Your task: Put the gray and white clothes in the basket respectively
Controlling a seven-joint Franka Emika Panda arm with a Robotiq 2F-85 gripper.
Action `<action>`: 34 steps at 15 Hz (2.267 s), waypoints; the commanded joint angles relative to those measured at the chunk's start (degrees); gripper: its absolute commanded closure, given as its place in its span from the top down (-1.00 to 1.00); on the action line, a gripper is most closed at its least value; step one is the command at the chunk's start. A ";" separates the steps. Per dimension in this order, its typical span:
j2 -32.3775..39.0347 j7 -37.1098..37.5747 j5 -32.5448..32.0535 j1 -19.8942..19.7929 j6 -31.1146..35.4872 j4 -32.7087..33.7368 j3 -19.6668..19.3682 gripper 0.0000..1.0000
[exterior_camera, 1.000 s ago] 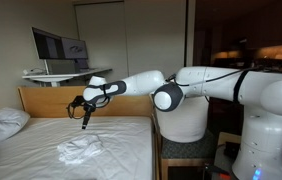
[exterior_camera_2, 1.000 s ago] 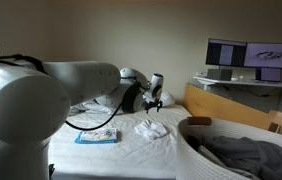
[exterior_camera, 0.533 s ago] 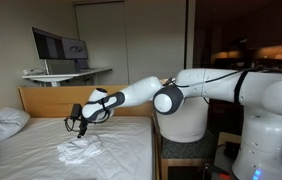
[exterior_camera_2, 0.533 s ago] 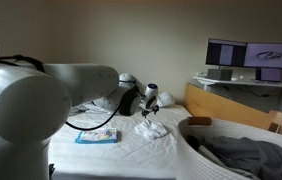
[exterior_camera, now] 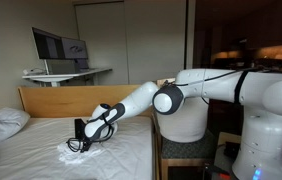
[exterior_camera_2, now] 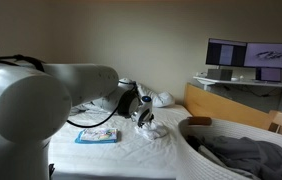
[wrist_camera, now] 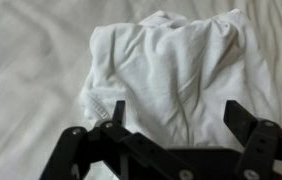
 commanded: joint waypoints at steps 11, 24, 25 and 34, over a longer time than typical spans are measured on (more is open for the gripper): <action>-12.52 -14.76 -6.48 -8.51 30.72 -36.19 8.83 1.00; -13.90 -17.79 1.55 -3.91 27.62 -38.83 -0.56 1.00; -13.05 -18.37 1.98 -3.85 27.69 -38.06 -0.35 1.00; 0.92 -16.14 5.87 2.72 28.73 -17.48 -1.24 1.00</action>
